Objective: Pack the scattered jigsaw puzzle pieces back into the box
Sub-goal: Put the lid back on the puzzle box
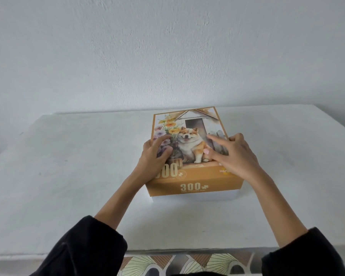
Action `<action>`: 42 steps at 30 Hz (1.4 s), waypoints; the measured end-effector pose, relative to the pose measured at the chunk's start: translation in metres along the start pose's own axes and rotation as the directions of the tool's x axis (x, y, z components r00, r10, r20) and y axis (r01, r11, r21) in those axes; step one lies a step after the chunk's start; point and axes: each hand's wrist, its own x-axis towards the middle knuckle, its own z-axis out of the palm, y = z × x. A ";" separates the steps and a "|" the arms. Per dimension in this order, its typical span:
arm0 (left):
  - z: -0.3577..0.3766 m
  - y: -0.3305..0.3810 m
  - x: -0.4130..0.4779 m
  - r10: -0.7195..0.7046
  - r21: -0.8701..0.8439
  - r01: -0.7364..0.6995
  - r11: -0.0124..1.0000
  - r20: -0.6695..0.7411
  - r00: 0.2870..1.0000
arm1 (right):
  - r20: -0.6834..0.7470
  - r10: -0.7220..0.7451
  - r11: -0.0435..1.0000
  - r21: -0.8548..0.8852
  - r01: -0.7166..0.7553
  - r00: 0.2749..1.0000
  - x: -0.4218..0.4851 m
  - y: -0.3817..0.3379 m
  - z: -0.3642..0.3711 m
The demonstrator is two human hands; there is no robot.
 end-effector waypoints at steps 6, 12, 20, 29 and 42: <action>-0.006 0.001 0.005 -0.040 0.021 0.039 0.999 0.016 0.999 | 0.107 0.020 0.971 0.236 -0.045 0.994 0.006 -0.002 0.003; -0.011 0.009 0.009 -0.042 0.058 0.041 0.998 0.025 0.999 | 0.097 -0.039 0.940 0.342 0.004 0.995 0.012 0.007 0.005; 0.000 -0.005 0.000 -0.009 0.030 0.009 1.000 0.010 1.000 | 0.103 -0.006 0.919 0.394 -0.036 0.995 -0.001 0.009 0.018; 0.017 -0.008 -0.003 -0.063 0.047 0.061 0.997 0.032 0.998 | 0.146 0.011 0.940 0.336 -0.060 0.989 -0.003 0.024 0.031; 0.021 -0.029 -0.001 -0.045 -0.291 0.029 0.956 -0.046 0.998 | 0.018 0.040 0.763 0.644 -0.043 0.999 -0.005 0.037 0.046</action>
